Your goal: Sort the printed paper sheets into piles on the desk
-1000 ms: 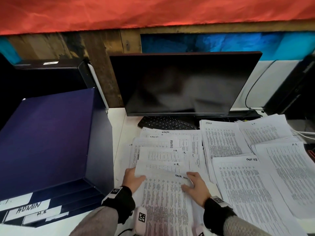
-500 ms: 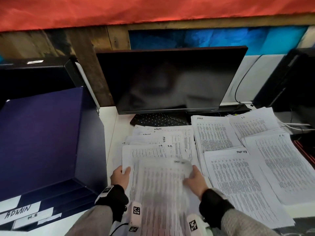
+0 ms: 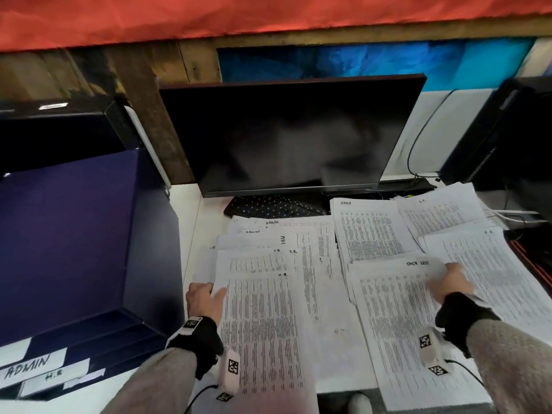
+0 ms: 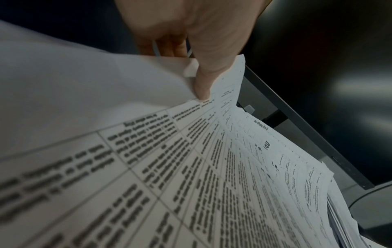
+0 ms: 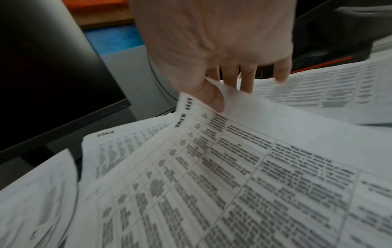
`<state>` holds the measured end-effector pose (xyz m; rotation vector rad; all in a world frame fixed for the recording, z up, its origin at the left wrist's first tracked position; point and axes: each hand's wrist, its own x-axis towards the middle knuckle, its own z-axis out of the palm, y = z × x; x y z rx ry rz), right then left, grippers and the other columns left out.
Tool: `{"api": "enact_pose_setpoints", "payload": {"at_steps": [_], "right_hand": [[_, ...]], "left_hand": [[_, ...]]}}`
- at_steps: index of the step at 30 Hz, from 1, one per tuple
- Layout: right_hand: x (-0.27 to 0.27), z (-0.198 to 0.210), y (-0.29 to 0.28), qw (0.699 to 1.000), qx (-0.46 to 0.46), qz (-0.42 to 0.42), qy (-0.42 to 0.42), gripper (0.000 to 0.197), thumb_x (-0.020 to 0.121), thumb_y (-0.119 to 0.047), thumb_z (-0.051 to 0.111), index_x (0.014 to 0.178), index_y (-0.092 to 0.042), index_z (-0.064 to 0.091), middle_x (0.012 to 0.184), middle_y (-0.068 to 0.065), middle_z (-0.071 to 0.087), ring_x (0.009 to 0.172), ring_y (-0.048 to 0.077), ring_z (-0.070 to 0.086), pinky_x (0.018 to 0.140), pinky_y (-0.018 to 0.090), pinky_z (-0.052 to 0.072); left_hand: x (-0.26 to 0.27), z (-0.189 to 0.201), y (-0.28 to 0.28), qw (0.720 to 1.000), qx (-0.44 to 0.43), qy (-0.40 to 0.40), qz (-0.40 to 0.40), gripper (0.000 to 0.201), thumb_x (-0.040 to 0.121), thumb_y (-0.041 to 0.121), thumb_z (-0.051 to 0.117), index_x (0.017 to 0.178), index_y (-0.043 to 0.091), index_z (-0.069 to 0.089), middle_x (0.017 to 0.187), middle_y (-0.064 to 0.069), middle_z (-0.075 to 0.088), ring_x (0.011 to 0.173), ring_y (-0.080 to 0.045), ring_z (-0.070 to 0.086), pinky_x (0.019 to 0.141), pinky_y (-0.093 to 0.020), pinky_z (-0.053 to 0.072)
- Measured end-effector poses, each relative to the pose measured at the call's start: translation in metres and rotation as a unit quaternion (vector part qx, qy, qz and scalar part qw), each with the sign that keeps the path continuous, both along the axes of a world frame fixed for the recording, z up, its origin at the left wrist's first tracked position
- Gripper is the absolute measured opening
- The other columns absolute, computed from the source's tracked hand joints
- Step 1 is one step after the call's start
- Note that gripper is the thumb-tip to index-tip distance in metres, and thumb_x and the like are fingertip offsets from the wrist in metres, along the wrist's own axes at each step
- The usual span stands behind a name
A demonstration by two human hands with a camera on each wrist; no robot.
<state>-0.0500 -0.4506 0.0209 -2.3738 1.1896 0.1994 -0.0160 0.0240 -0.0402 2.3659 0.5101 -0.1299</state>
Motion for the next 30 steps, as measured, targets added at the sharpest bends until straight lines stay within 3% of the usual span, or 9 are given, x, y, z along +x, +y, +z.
{"api": "enact_pose_setpoints", "payload": {"at_steps": [4,7,9,11,14,18,22,27,30], "right_hand": [[0.007,-0.005,0.06,0.991,-0.061,0.091,-0.076,0.061,0.085,-0.013,0.059,0.14,-0.016,0.032,0.139,0.019,0.038,0.124,0.036,0.039,0.101,0.051,0.036],[0.005,-0.022,0.126,0.957,0.067,0.219,-0.18,0.029,0.088,-0.007,0.055,0.116,-0.013,0.059,0.114,0.017,0.055,0.104,0.032,0.054,0.092,0.041,0.046],[-0.003,-0.031,0.17,0.932,0.17,0.273,-0.168,0.013,0.092,-0.012,0.053,0.097,-0.017,0.064,0.096,0.007,0.066,0.086,0.024,0.061,0.081,0.031,0.051],[-0.01,-0.043,0.202,0.915,0.252,0.292,-0.117,0.013,0.092,-0.018,0.054,0.102,-0.017,0.063,0.097,0.002,0.067,0.082,0.018,0.062,0.079,0.029,0.053],[-0.007,-0.052,0.222,0.918,0.276,0.276,-0.074,0.03,0.089,-0.023,0.057,0.117,-0.014,0.056,0.094,0.001,0.059,0.08,0.016,0.056,0.076,0.027,0.049],[0.007,-0.058,0.225,0.93,0.26,0.253,-0.065,0.044,0.083,-0.027,0.058,0.124,-0.01,0.051,0.1,0.005,0.049,0.077,0.014,0.051,0.075,0.025,0.042],[0.023,-0.058,0.22,0.949,0.247,0.172,-0.095,0.034,0.09,-0.018,0.05,0.122,-0.007,0.053,0.116,0.011,0.056,0.098,0.023,0.056,0.089,0.033,0.048],[0.04,-0.049,0.215,0.917,0.378,0.101,-0.078,0.016,0.095,-0.022,0.051,0.102,-0.009,0.056,0.078,0.006,0.06,0.06,0.017,0.052,0.051,0.025,0.045],[0.04,-0.051,0.219,0.911,0.371,0.154,-0.094,0.021,0.085,-0.022,0.065,0.102,-0.017,0.054,0.079,0.003,0.057,0.066,0.018,0.052,0.059,0.024,0.042]], "left_hand": [[-0.002,0.005,0.002,1.0,-0.019,-0.003,-0.004,0.029,0.091,0.027,0.056,0.08,0.003,0.067,0.106,-0.013,0.051,0.095,-0.031,0.055,0.089,-0.038,0.048],[-0.005,0.008,0.002,0.999,-0.037,0.004,-0.017,0.027,0.093,0.024,0.053,0.086,0.002,0.066,0.106,-0.014,0.059,0.09,-0.029,0.057,0.084,-0.034,0.048],[-0.008,0.011,0.003,0.998,-0.06,-0.005,-0.017,0.022,0.094,0.019,0.055,0.107,0.005,0.065,0.113,-0.009,0.062,0.099,-0.028,0.058,0.09,-0.033,0.046],[-0.01,0.015,0.005,0.996,-0.079,-0.023,-0.016,0.02,0.092,0.014,0.058,0.11,0.009,0.063,0.108,-0.006,0.066,0.096,-0.025,0.06,0.088,-0.031,0.048],[-0.012,0.021,0.009,0.994,-0.094,-0.046,-0.018,0.004,0.09,0.011,0.061,0.086,0.012,0.061,0.086,0.0,0.068,0.083,-0.024,0.062,0.069,-0.025,0.048],[-0.016,0.021,0.014,0.992,-0.111,-0.033,-0.056,0.009,0.09,0.018,0.063,0.088,0.009,0.063,0.088,0.001,0.071,0.086,-0.023,0.066,0.08,-0.035,0.054],[-0.023,0.013,0.024,0.991,-0.093,-0.001,-0.091,0.019,0.089,0.037,0.061,0.091,0.019,0.062,0.097,-0.001,0.07,0.093,-0.023,0.064,0.085,-0.036,0.054],[-0.031,0.015,0.022,0.99,-0.095,0.006,-0.108,0.028,0.092,0.03,0.059,0.109,0.01,0.066,0.103,0.0,0.069,0.096,-0.016,0.064,0.084,-0.026,0.051],[-0.032,0.014,0.018,0.993,-0.066,0.02,-0.096,0.03,0.092,0.032,0.058,0.099,0.005,0.067,0.1,-0.006,0.062,0.093,-0.022,0.06,0.082,-0.029,0.048]]}}
